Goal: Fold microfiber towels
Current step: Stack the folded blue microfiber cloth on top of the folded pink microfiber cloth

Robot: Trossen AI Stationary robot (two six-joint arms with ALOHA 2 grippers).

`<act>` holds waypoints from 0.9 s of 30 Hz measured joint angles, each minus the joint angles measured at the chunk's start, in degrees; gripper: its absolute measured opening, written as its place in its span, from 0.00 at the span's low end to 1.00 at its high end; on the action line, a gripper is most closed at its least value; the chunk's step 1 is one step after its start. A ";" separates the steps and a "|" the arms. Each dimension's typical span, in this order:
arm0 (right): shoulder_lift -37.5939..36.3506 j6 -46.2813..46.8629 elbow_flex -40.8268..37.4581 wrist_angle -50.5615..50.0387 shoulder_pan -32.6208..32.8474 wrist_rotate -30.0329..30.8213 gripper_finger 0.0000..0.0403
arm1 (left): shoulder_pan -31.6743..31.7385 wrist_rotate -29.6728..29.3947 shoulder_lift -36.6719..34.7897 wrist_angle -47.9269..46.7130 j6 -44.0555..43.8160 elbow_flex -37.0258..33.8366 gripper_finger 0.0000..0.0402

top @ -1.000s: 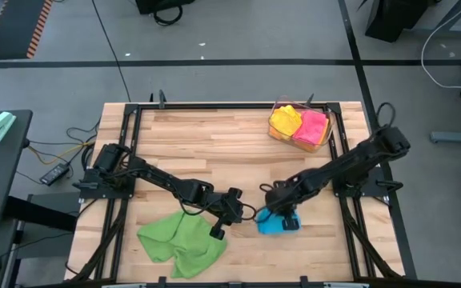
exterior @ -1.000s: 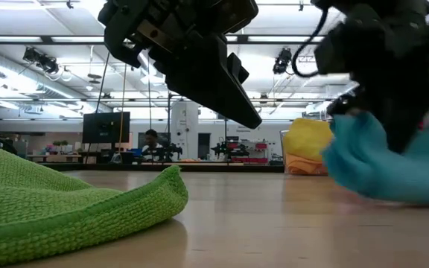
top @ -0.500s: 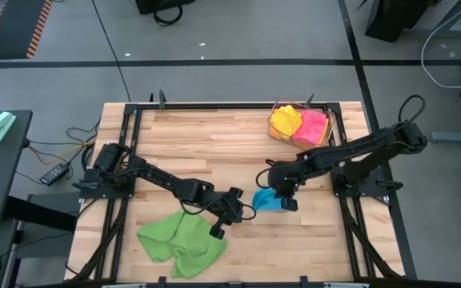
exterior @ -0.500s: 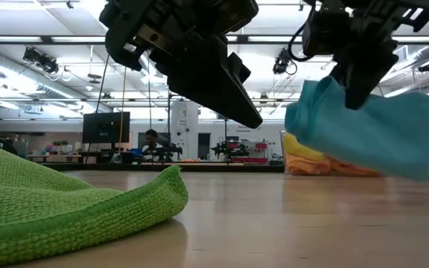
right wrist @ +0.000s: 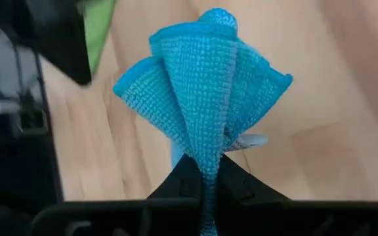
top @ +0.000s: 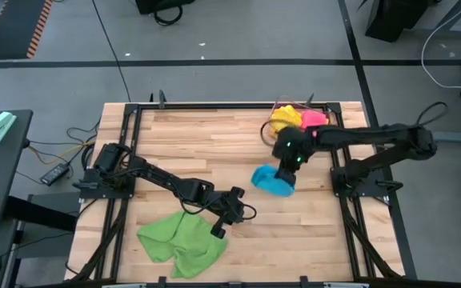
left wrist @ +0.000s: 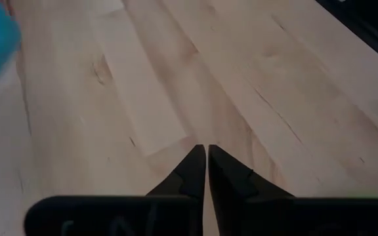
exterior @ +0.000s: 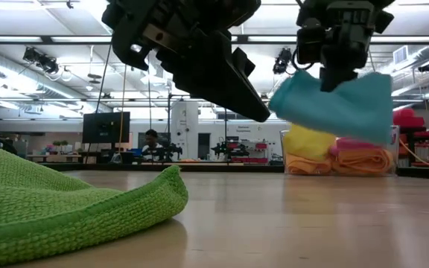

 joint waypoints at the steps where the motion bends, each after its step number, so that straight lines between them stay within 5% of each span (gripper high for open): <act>1: -0.91 0.46 0.00 -0.06 -1.50 -0.64 0.03 | 0.01 -0.01 0.00 0.01 0.00 0.00 0.07; 18: -17.62 3.29 0.02 -4.81 -30.32 -1.99 0.04 | 0.01 0.00 0.00 -0.05 5.01 0.00 0.06; 27: -19.84 11.53 0.04 -5.05 -39.90 6.67 0.04 | 0.70 -0.01 0.00 -0.05 9.59 0.00 0.03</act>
